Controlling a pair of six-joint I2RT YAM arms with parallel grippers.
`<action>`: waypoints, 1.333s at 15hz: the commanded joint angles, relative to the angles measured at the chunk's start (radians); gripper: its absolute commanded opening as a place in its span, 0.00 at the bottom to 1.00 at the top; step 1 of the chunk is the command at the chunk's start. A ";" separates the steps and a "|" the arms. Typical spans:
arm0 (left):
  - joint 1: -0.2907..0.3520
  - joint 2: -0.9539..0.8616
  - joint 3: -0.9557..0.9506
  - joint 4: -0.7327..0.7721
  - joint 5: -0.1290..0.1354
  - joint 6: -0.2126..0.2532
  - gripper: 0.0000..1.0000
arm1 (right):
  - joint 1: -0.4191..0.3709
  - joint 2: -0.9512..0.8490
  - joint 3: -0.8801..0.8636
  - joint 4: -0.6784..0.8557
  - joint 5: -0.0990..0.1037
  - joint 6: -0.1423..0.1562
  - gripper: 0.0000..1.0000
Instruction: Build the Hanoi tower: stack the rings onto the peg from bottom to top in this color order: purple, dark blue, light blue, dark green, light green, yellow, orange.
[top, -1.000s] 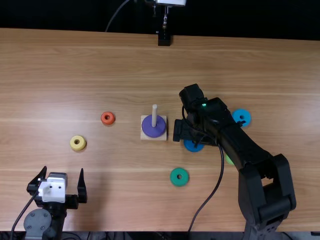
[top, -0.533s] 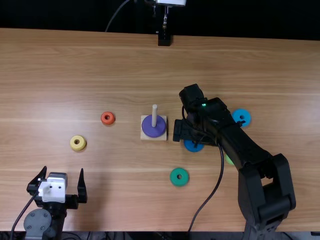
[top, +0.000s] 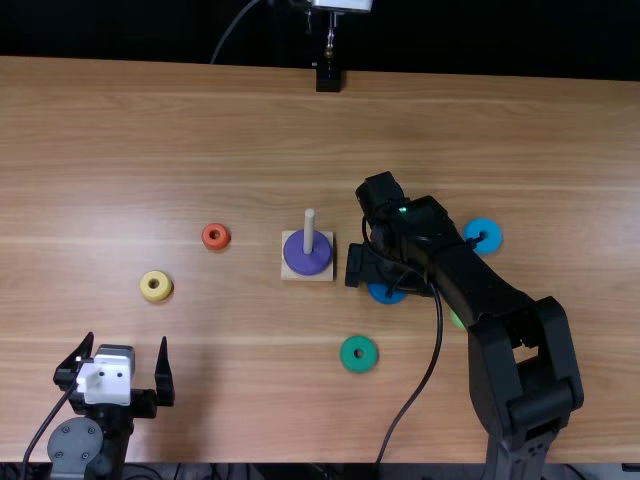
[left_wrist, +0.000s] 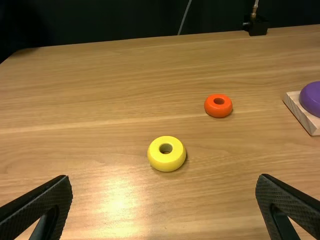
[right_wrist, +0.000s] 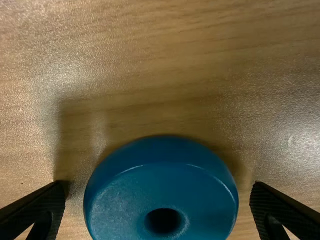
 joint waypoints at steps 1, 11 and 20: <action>-0.005 -0.012 -0.105 -0.080 0.008 -0.002 1.00 | 0.005 0.020 -0.012 0.000 0.021 0.021 1.00; -0.005 -0.012 -0.105 -0.080 0.008 -0.002 1.00 | 0.025 -0.074 0.040 -0.017 0.048 -0.030 0.00; -0.005 -0.012 -0.105 -0.080 0.008 -0.002 1.00 | 0.129 -0.115 0.600 -0.470 0.037 -0.257 0.00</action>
